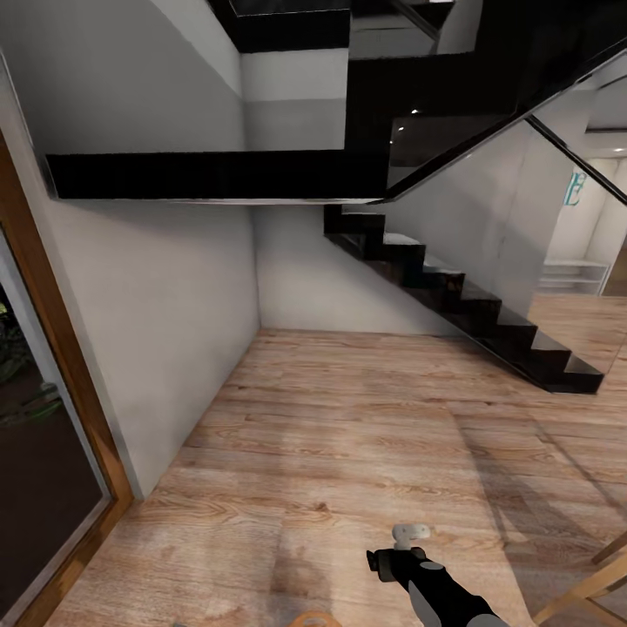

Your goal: Put the three can of soda from the living room inside the tash can in the kitchen.

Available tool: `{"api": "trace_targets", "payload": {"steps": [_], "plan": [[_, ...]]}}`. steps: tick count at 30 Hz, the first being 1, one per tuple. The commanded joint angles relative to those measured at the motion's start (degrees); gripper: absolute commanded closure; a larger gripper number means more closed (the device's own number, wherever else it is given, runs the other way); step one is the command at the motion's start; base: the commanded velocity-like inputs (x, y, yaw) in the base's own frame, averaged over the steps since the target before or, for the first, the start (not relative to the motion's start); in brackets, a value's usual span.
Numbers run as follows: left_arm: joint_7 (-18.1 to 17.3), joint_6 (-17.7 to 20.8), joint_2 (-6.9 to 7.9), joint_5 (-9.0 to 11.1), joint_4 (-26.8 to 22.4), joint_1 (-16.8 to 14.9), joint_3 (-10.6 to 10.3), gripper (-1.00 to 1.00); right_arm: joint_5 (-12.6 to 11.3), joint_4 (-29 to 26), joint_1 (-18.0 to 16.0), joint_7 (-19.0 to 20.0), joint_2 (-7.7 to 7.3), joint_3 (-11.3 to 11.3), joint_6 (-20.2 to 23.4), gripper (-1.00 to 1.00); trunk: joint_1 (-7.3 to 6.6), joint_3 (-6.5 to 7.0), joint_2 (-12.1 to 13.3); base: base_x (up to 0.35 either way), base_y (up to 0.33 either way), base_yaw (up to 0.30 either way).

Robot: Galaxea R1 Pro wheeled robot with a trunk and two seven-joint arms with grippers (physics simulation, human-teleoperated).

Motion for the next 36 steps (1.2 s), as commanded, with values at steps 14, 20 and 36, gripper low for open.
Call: {"api": "trace_targets", "payload": {"steps": [14, 20, 36], "plan": [[0.0, 0.0, 0.0, 0.0, -0.1, 0.0, 0.0, -1.0, 0.0, 0.0, 0.0, 0.0, 0.0, -0.1, 0.0, -1.0, 0.0, 0.0, 0.0, 0.0, 0.003, 0.0], [0.0, 0.0, 0.0, 0.0, -0.1, 0.0, 0.0, -1.0, 0.0, 0.0, 0.0, 0.0, 0.0, -0.1, 0.0, -1.0, 0.0, 0.0, 0.0, 0.0, 0.0, 0.0], [0.0, 0.0, 0.0, 0.0, -0.1, 0.0, 0.0, -1.0, 0.0, 0.0, 0.0, 0.1, 0.0, -0.1, 0.0, -1.0, 0.0, 0.0, 0.0, 0.0, 0.0, 0.0]]}}
